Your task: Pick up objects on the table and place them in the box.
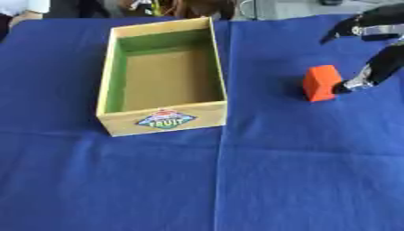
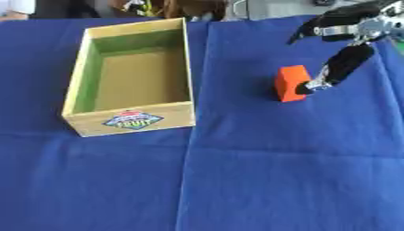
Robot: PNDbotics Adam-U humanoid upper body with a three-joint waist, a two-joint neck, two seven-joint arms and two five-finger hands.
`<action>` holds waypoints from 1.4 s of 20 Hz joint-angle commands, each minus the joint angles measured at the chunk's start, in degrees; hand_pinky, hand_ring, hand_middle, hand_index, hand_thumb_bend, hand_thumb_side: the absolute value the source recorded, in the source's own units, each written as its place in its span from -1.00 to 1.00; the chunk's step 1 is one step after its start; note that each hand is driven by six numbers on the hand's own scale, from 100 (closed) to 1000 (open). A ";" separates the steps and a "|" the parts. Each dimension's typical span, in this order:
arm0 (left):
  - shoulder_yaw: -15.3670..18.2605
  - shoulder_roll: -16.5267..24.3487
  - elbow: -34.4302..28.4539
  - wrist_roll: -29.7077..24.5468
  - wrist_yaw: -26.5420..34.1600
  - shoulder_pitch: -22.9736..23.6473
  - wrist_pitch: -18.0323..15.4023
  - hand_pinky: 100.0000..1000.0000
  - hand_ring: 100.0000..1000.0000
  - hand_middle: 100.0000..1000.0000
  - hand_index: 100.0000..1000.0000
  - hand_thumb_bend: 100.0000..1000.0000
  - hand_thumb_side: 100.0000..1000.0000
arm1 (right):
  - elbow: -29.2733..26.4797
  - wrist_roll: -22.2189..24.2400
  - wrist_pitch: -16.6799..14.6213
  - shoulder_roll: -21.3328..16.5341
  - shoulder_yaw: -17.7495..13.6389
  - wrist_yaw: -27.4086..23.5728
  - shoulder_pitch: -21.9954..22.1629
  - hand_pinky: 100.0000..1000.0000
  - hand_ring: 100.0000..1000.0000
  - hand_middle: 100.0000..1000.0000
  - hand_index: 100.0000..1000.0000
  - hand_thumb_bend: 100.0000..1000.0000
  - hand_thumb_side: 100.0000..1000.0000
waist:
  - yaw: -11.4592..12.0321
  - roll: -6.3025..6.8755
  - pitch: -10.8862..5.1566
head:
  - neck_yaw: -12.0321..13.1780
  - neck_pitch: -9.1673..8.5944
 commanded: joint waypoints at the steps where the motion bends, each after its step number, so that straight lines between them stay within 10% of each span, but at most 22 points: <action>1: 0.08 1.22 -1.06 -0.23 0.30 -0.85 0.02 0.45 0.61 0.68 0.88 -0.99 1.00 | 2.81 0.09 -1.61 -0.55 0.18 1.88 -1.80 0.75 0.91 0.87 1.00 -0.07 0.05 | 0.21 -0.05 -0.80 | -0.70 -1.18; 15: -0.09 0.90 -1.06 -0.33 0.82 -1.11 0.26 0.45 0.60 0.66 0.86 -1.00 1.00 | 13.48 0.09 -5.79 3.20 0.77 5.88 -5.31 0.72 0.87 0.83 1.00 -0.12 -0.01 | 0.73 0.24 0.39 | -1.41 -1.88; 28: -0.17 0.67 -1.06 -0.60 0.95 -1.31 0.39 0.46 0.60 0.66 0.83 -1.00 1.00 | 10.92 0.09 -5.71 3.44 0.53 4.95 -5.27 0.52 0.60 0.38 0.66 -0.22 -0.08 | 0.56 0.05 0.21 | -1.49 -1.75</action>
